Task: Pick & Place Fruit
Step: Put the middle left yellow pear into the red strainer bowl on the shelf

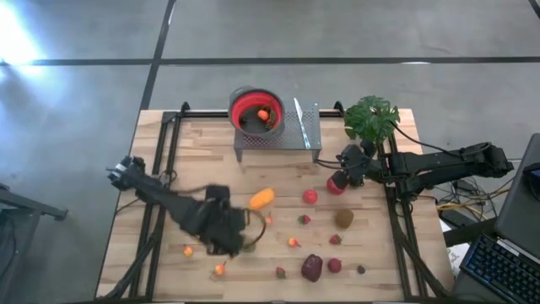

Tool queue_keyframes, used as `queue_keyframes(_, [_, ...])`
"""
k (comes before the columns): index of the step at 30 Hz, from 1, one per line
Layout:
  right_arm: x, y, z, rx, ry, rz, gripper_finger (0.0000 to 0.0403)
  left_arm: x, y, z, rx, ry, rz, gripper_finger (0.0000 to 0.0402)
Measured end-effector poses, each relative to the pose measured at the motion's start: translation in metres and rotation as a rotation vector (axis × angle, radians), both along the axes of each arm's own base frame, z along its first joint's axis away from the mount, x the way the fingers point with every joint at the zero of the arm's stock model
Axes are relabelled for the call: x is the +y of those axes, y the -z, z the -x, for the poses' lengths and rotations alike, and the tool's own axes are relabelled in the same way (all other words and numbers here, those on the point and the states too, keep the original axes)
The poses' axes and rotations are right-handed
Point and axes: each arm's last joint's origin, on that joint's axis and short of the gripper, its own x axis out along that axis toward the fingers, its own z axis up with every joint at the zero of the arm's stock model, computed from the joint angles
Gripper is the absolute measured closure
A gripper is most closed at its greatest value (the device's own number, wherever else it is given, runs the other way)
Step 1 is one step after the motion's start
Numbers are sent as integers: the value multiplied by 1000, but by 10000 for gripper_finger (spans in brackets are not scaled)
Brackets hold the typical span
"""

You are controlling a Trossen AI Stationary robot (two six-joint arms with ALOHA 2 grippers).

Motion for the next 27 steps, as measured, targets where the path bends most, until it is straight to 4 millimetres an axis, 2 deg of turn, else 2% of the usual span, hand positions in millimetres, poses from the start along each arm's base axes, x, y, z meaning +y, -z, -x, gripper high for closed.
queue_keyframes(8, [0,0,0,-5,4,-4,394,-43,36,36,82,-53,-4,191])
queue_keyframes(16, [0,0,0,-5,4,-4,394,-75,56,58,30,-124,72,191])
queue_keyframes(22, [0,0,0,-4,5,-4,394,-81,66,67,5,-288,90,191])
queue_keyframes(27, [0,0,0,-11,12,-11,394,-79,82,72,93,-522,136,191])
